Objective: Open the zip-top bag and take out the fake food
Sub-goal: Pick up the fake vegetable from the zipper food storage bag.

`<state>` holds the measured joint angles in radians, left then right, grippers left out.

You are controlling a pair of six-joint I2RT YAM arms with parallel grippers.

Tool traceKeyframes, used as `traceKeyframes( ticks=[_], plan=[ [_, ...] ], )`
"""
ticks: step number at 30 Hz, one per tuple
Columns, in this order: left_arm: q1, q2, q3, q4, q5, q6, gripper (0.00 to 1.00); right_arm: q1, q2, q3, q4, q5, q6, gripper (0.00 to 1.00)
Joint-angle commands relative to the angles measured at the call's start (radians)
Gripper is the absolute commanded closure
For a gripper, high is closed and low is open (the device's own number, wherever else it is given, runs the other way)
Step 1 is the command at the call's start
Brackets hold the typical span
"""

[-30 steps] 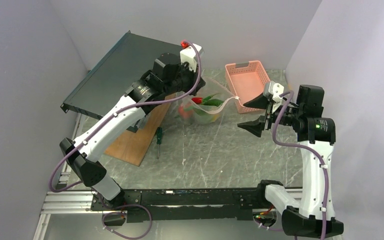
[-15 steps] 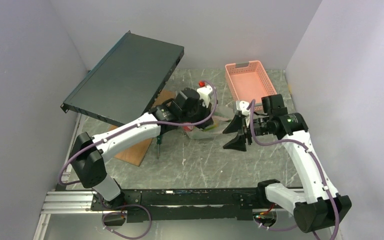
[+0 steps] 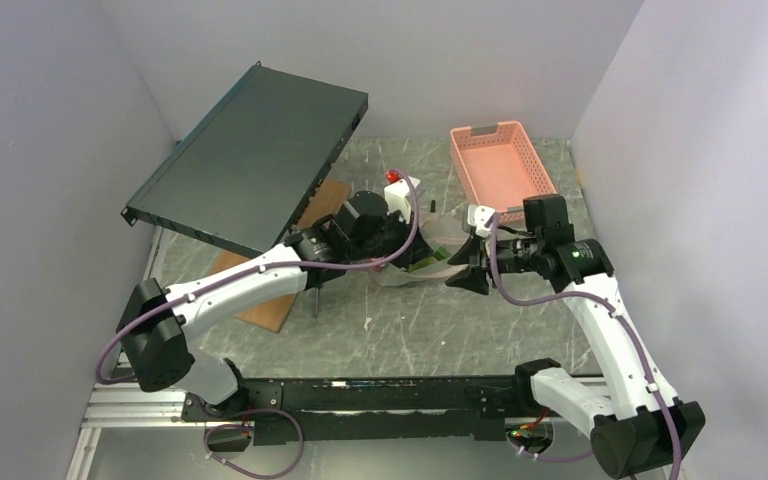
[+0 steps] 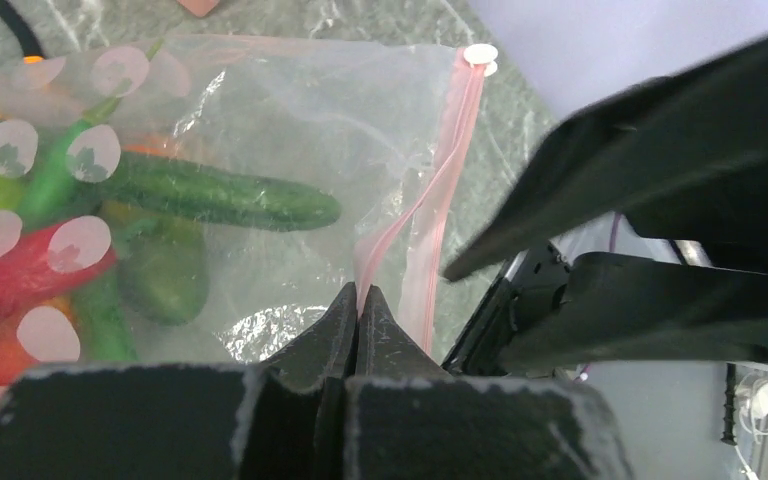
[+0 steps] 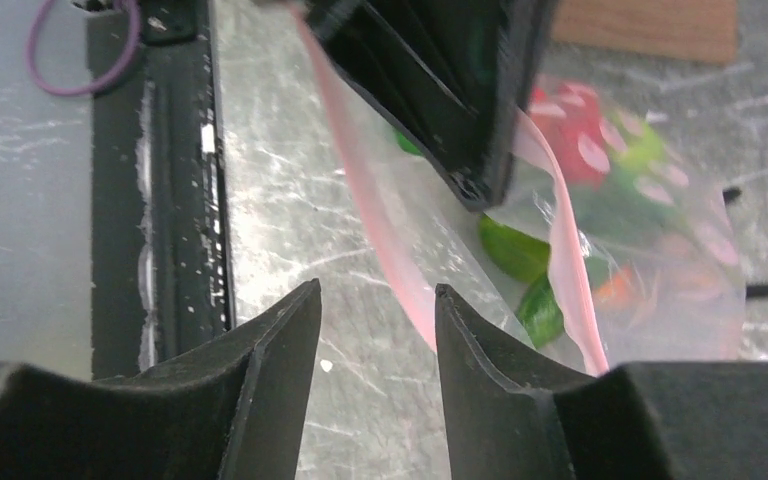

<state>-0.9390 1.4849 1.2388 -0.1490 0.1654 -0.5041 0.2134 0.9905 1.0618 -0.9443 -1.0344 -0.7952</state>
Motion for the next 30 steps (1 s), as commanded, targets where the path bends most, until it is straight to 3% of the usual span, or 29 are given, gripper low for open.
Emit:
traceKeyframes(
  ticks=[1,7,13,20,26,30],
  plan=[
    [-0.028,-0.039,-0.045,0.126,-0.018,-0.068,1.0,0.005,-0.03,-0.098,0.227,0.136,0.161,0.53],
    [-0.055,-0.012,-0.075,0.186,-0.036,-0.105,1.0,-0.005,-0.054,-0.181,0.451,0.268,0.356,0.57],
    [-0.067,0.002,-0.092,0.203,-0.058,-0.118,1.0,-0.026,-0.081,-0.158,0.4,0.045,0.353,0.57],
    [-0.073,-0.01,-0.114,0.211,-0.085,-0.122,1.0,-0.101,-0.083,-0.161,0.434,-0.074,0.426,0.57],
    [-0.077,-0.015,-0.127,0.231,-0.092,-0.126,1.0,-0.138,-0.091,-0.258,0.602,0.102,0.61,0.53],
    [-0.082,-0.021,-0.125,0.239,-0.106,-0.12,1.0,-0.137,-0.085,-0.306,0.667,0.118,0.673,0.55]
  ],
)
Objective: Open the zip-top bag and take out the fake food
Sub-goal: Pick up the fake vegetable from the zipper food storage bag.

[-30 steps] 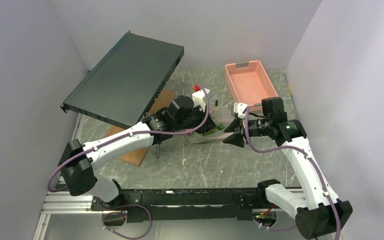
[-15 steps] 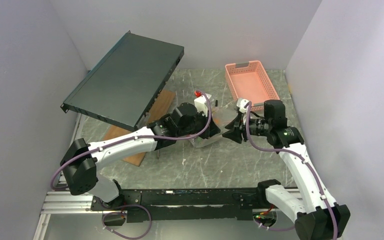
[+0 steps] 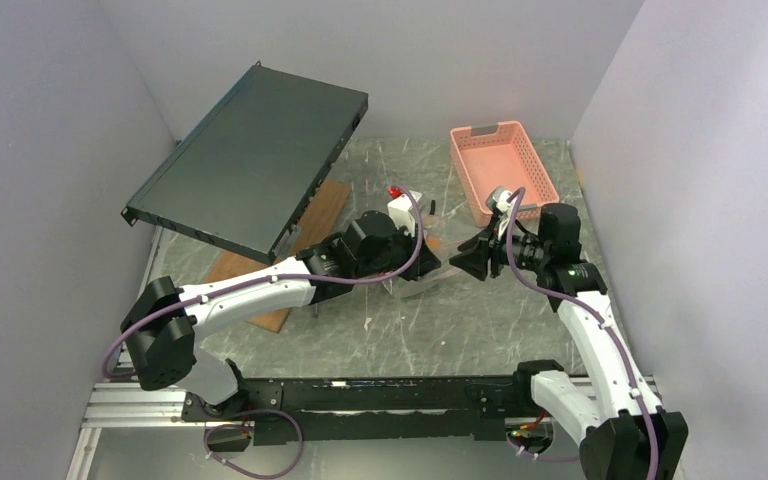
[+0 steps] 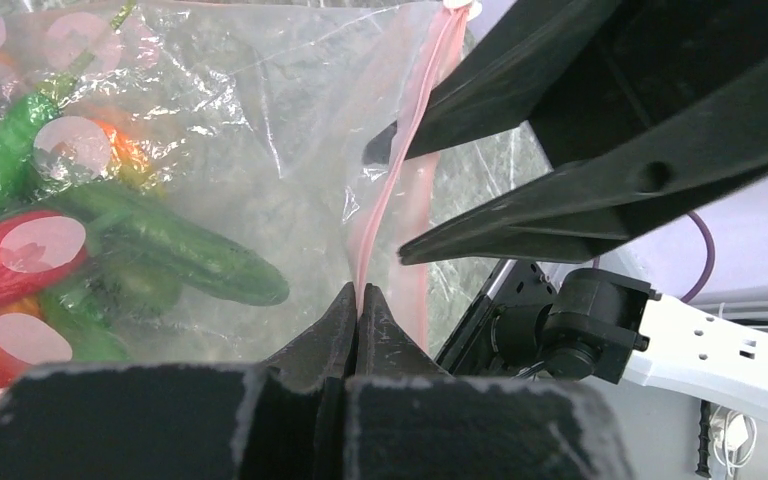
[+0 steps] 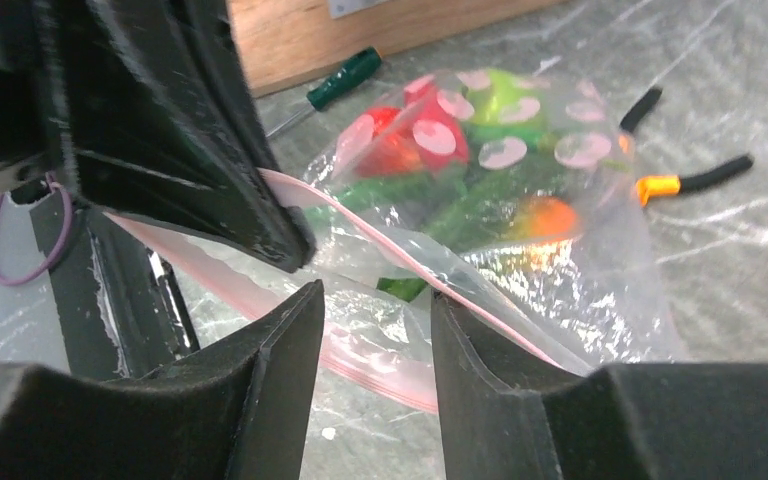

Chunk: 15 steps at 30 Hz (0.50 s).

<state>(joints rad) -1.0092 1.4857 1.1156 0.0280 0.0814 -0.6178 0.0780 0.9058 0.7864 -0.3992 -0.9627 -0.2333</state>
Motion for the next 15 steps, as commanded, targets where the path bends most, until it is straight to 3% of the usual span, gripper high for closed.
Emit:
traceKeyframes(
  ticks=[1,9,15],
  plan=[
    [-0.014,-0.024,-0.002,0.066,-0.025,-0.005,1.0,-0.001,0.003,-0.033,0.13,0.05,0.117,0.55],
    [-0.026,-0.027,0.017,0.118,-0.054,0.015,1.0,0.005,0.021,-0.07,0.161,0.094,0.144,0.67],
    [-0.035,-0.005,0.059,0.143,-0.057,0.052,1.0,0.009,0.048,-0.094,0.207,0.067,0.202,0.68]
  ],
)
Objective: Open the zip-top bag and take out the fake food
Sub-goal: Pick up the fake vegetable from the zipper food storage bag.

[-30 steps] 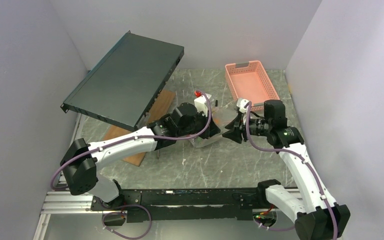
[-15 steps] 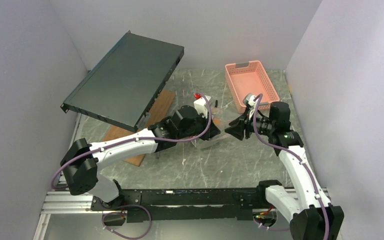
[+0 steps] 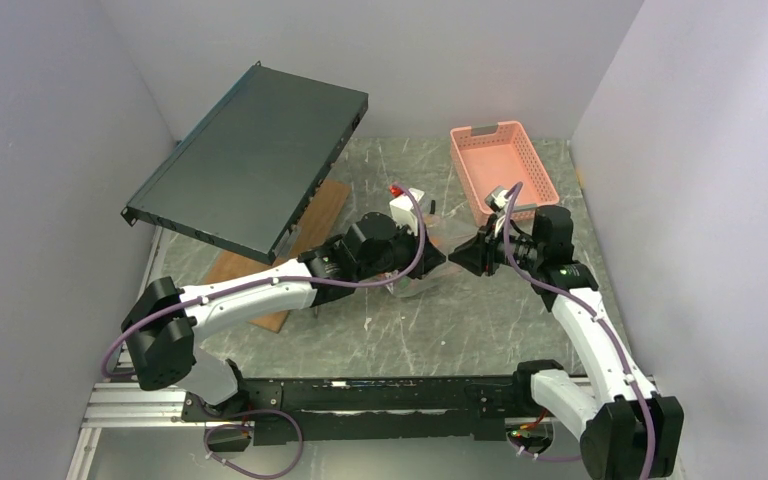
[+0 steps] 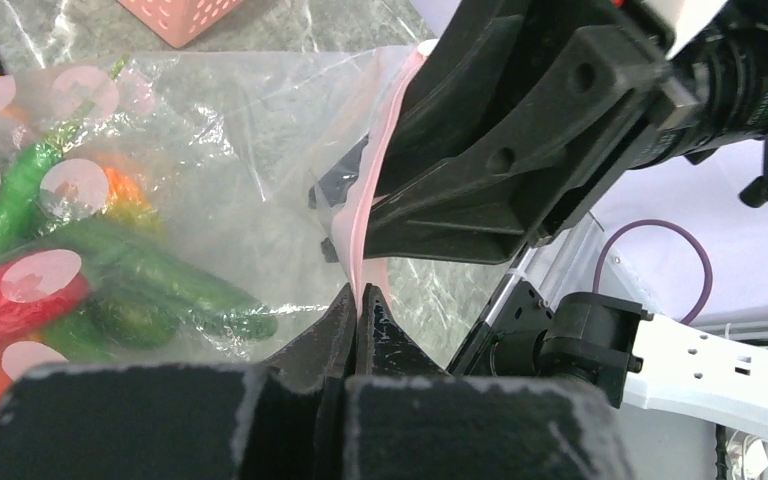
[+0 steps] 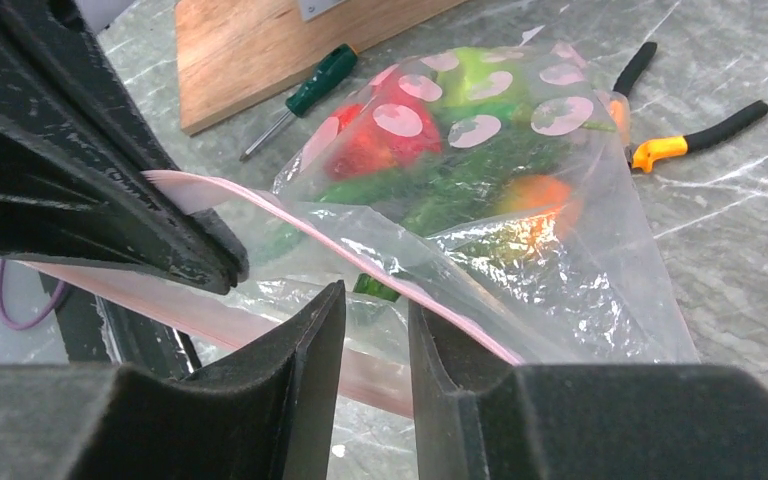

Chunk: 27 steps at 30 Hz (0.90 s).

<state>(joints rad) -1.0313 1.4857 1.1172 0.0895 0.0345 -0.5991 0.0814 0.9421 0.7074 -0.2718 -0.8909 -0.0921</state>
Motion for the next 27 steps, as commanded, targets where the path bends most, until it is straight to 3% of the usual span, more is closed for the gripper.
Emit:
traceKeyframes(
  ticks=[1,14,27],
  plan=[
    [-0.014,-0.001,0.063,0.085,-0.009,0.038,1.0,0.006,0.015,-0.018,0.088,-0.005,0.072,0.68],
    [-0.022,0.052,0.092,0.114,0.015,0.086,1.0,0.012,0.028,-0.097,0.211,0.059,0.186,0.56],
    [-0.081,0.059,-0.016,0.191,-0.064,0.116,1.0,0.032,0.077,-0.126,0.309,0.064,0.222,0.58]
  ],
)
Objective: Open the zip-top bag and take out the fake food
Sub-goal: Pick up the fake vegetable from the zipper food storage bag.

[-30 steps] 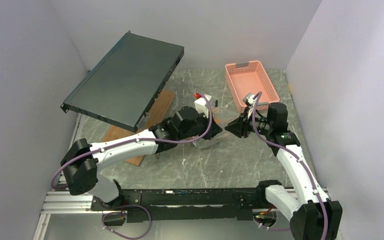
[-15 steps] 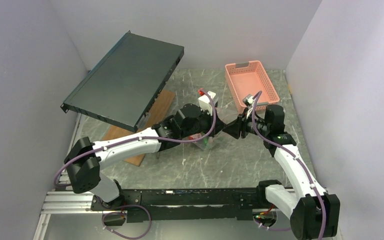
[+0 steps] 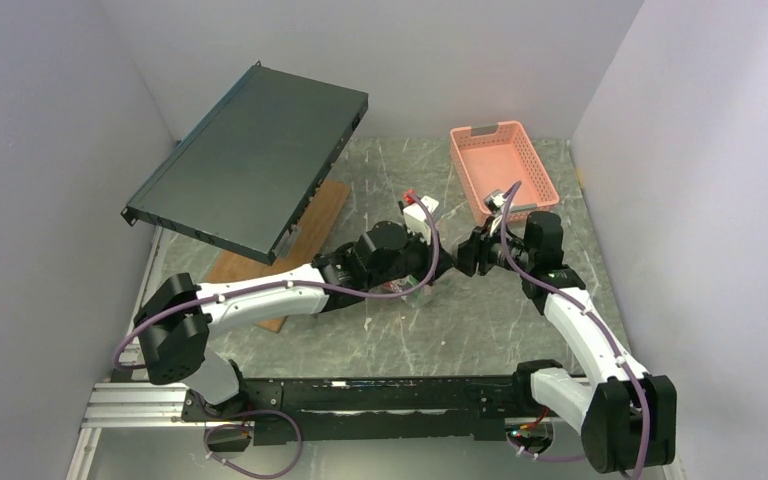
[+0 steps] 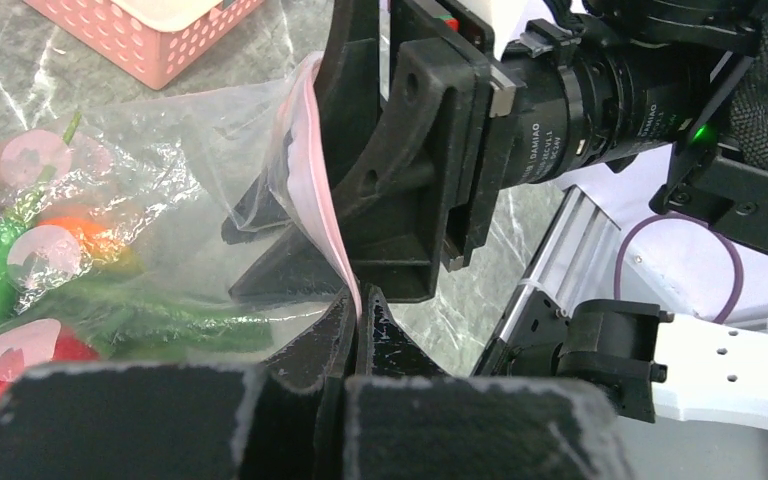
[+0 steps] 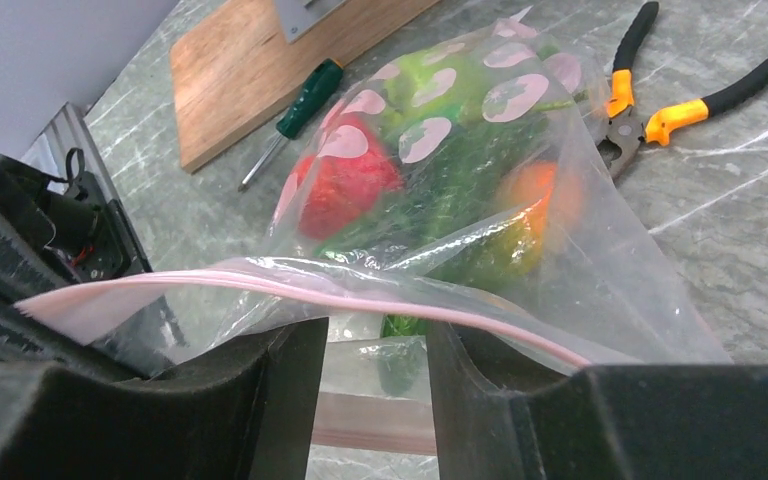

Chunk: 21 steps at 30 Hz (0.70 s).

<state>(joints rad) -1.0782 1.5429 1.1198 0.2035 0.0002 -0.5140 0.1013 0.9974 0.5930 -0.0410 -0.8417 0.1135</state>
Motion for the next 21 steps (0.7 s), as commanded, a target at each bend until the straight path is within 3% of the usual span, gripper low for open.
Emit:
traceKeyframes(
  ticks=[1,6,11,18,21],
  plan=[
    [-0.039,0.001,-0.03,0.088,-0.038,0.036,1.0,0.014,0.026,-0.013,0.081,0.013,0.014,0.58],
    [-0.067,-0.011,-0.069,0.148,-0.076,0.083,1.0,0.025,0.028,-0.008,0.08,-0.019,-0.02,0.63],
    [-0.074,-0.037,-0.105,0.192,-0.08,0.116,1.0,0.024,-0.007,0.046,0.01,-0.17,-0.16,0.65],
    [-0.074,-0.042,-0.132,0.213,-0.062,0.116,1.0,0.024,0.012,0.107,-0.042,-0.187,-0.216,0.6],
    [-0.074,-0.039,-0.134,0.222,-0.068,0.105,1.0,0.025,0.038,0.078,0.011,-0.162,-0.163,0.5]
  ],
)
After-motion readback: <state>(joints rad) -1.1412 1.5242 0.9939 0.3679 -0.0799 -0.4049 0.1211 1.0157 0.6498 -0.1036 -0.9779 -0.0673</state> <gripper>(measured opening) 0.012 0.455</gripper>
